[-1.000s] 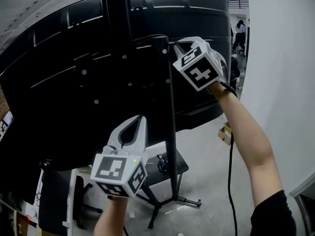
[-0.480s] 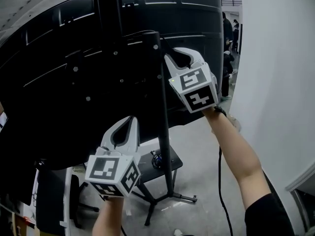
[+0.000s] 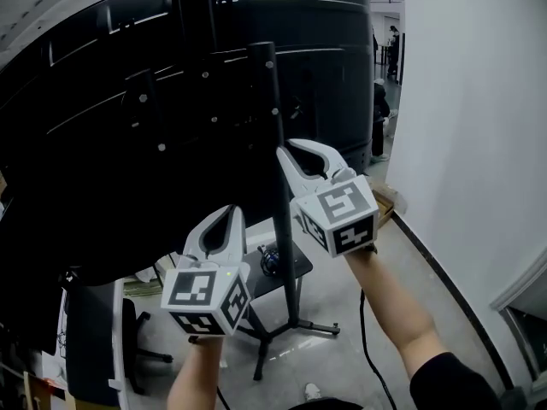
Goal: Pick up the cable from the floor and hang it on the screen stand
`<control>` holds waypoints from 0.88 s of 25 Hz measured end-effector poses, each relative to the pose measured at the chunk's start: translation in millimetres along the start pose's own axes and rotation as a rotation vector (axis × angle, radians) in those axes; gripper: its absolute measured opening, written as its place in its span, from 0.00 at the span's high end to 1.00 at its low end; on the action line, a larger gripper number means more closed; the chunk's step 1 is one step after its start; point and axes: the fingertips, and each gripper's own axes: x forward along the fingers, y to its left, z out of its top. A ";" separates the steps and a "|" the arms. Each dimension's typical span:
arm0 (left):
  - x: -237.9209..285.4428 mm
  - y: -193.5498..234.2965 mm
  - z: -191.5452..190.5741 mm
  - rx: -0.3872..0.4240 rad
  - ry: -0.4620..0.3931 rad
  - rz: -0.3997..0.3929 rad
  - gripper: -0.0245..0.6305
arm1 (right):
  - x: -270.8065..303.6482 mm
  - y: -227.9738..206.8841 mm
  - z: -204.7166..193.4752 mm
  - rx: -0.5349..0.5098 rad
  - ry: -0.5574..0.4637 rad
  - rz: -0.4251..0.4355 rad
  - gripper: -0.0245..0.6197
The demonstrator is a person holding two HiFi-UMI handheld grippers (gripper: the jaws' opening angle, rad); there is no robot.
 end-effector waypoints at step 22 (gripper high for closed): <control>-149.7 -35.6 -96.3 -0.055 0.171 -0.006 0.97 | -162.9 212.1 -99.5 0.358 0.243 0.047 0.95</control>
